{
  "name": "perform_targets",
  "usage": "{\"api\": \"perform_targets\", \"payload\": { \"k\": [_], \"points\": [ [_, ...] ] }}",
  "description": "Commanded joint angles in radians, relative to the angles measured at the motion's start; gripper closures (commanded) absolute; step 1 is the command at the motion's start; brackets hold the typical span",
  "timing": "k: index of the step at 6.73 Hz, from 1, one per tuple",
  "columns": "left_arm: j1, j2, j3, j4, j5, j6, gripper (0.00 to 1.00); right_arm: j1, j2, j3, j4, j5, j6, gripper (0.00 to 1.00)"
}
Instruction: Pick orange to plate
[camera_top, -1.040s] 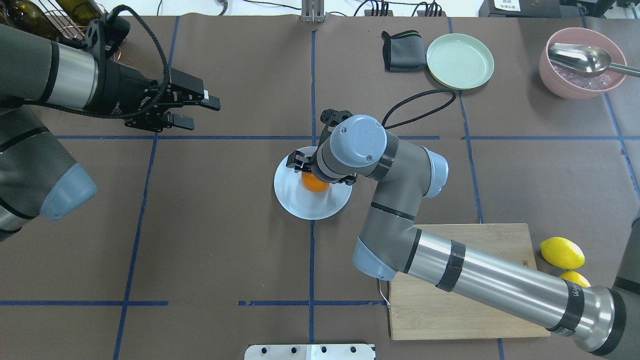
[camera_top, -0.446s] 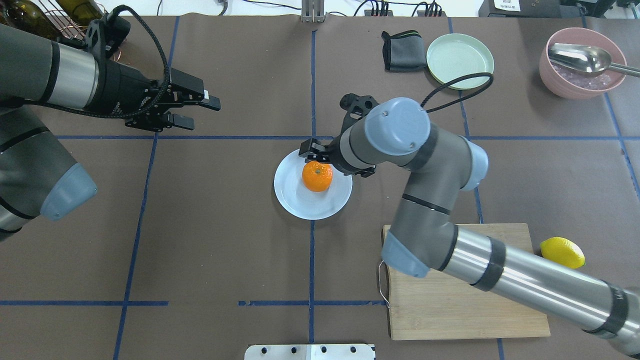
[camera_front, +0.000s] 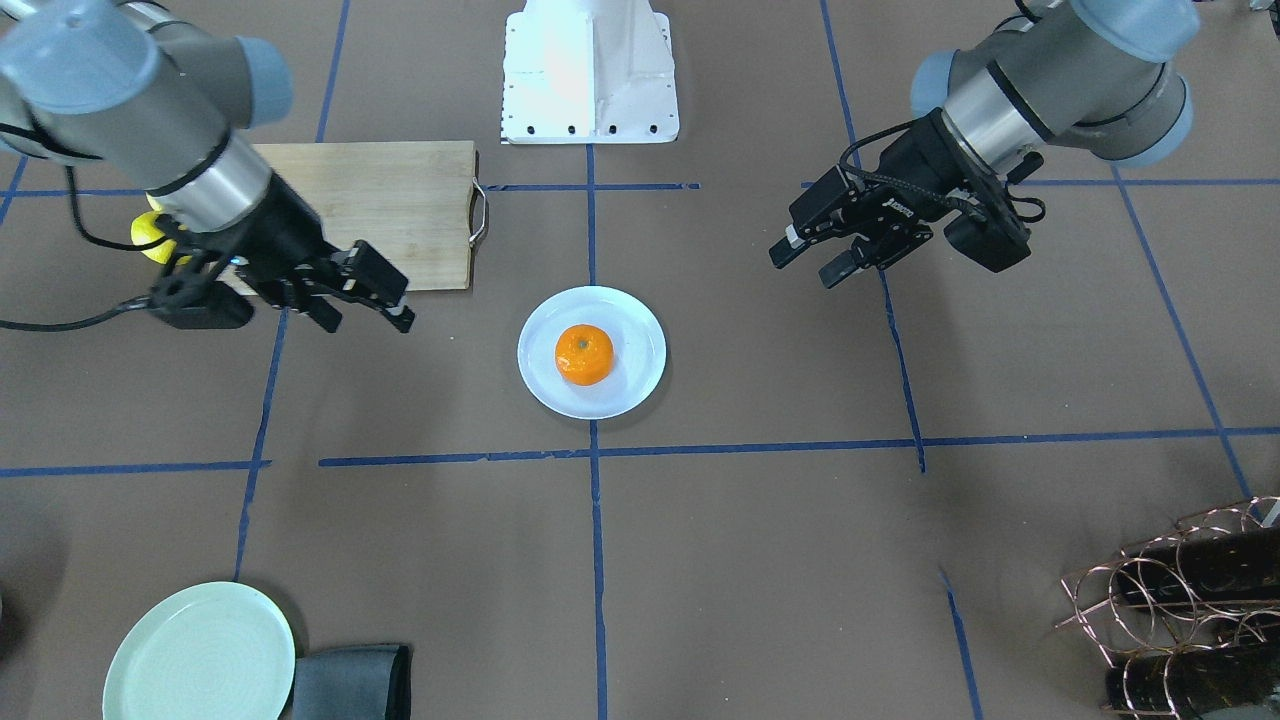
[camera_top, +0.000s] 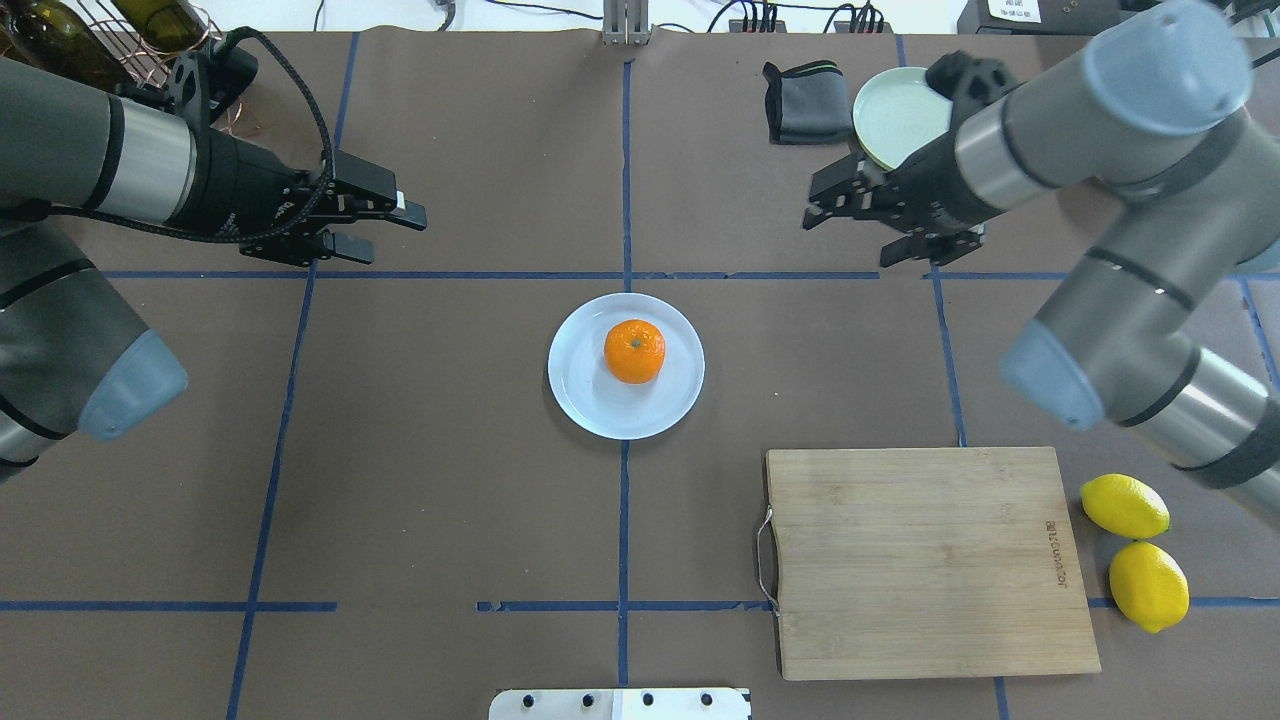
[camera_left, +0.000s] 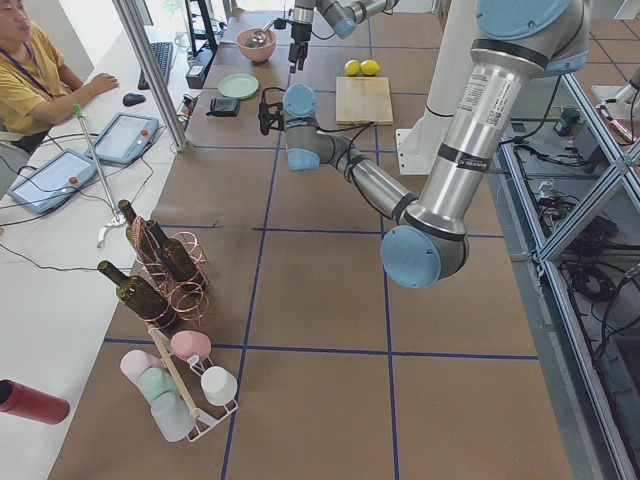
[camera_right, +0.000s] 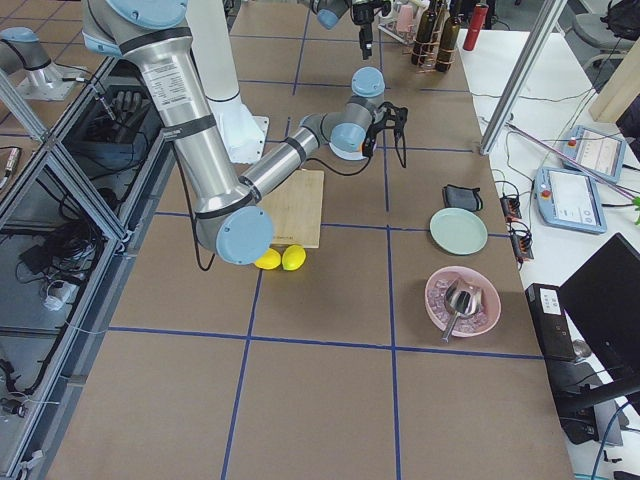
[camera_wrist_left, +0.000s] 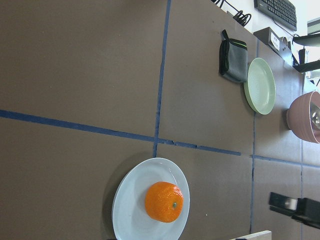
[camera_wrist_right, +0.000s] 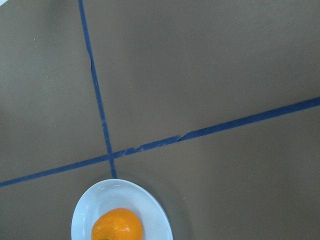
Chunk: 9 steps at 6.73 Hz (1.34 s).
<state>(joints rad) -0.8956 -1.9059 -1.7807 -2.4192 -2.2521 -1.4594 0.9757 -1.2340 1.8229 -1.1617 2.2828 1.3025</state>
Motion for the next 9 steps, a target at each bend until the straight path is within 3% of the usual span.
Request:
{"api": "perform_targets", "payload": {
  "k": [1, 3, 4, 5, 7, 8, 9],
  "points": [
    [-0.047, 0.123, 0.013, 0.006, 0.011, 0.28, 0.17, 0.249, -0.184, -0.039, -0.019, 0.133, -0.435, 0.0],
    [-0.147, 0.278, 0.026, 0.02, 0.011, 0.64, 0.18, 0.407, -0.205, -0.155, -0.242, 0.091, -0.955, 0.0],
    [-0.202, 0.309, 0.036, 0.073, 0.011, 0.782, 0.18, 0.42, -0.188, -0.186, -0.404, -0.022, -1.194, 0.0],
    [-0.303, 0.309, 0.038, 0.204, 0.009, 0.971, 0.18, 0.452, -0.074, -0.251, -0.531, -0.046, -1.33, 0.0],
    [-0.47, 0.285, 0.064, 0.511, 0.0, 1.342, 0.18, 0.472, -0.056, -0.274, -0.559, -0.029, -1.381, 0.0],
    [-0.514, 0.274, 0.063, 0.581, -0.007, 1.363, 0.18, 0.472, -0.061, -0.275, -0.555, -0.026, -1.382, 0.0],
    [-0.537, 0.272, 0.064, 0.653, -0.114, 1.363, 0.18, 0.472, -0.065, -0.274, -0.558, -0.008, -1.381, 0.0]
  ]
}}
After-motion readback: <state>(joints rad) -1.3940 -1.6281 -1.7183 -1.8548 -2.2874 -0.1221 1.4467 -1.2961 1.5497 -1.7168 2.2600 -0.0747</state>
